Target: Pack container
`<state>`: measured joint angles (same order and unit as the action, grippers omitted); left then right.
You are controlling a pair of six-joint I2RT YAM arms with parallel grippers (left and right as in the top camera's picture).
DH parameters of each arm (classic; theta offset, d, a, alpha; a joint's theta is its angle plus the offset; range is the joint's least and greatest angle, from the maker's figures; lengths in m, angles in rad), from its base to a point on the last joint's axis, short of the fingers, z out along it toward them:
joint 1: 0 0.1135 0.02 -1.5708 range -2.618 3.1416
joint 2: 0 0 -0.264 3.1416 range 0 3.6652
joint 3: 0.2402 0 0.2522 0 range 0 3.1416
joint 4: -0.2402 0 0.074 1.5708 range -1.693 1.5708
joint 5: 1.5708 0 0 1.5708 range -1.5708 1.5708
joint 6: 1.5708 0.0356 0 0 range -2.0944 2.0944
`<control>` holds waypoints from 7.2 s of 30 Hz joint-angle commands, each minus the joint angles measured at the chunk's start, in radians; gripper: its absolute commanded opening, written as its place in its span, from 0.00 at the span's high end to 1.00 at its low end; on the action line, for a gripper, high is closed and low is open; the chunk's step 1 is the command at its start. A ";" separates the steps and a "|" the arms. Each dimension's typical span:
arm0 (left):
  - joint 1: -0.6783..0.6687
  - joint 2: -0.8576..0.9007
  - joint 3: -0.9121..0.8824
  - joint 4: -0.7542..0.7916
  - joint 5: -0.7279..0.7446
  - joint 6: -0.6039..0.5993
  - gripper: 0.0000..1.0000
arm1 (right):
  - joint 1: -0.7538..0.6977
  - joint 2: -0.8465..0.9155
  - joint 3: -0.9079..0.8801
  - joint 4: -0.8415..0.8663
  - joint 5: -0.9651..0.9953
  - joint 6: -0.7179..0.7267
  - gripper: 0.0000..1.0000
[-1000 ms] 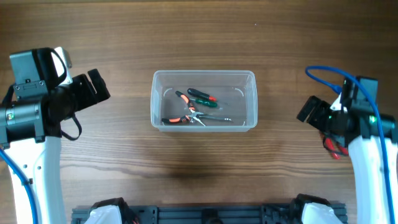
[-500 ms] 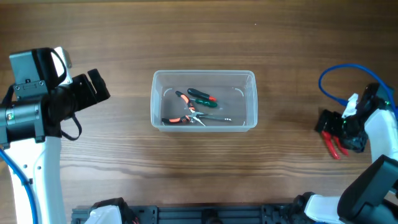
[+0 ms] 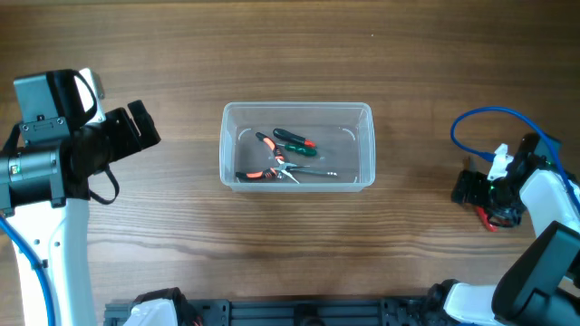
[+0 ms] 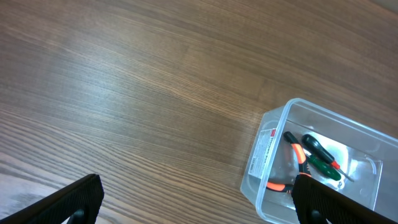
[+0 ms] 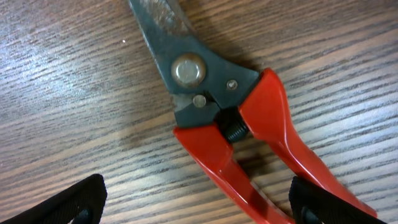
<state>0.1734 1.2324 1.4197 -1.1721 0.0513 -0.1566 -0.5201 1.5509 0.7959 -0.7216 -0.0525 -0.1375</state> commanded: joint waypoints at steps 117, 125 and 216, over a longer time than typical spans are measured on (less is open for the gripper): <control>-0.272 -0.421 -0.321 0.362 -0.260 0.121 0.00 | 0.539 -0.614 0.308 0.075 0.082 0.075 0.00; -0.272 -0.712 -0.716 0.514 -0.344 0.126 0.00 | 0.601 -1.055 -0.105 0.021 0.083 0.008 0.00; -0.274 -1.053 -0.881 0.411 -0.087 0.047 0.00 | 0.572 -1.548 -0.790 0.731 0.089 0.216 0.00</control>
<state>-0.0929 0.3336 0.6266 -0.7601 -0.0860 -0.0513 0.0555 0.0120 0.0059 0.0040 0.0525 0.0605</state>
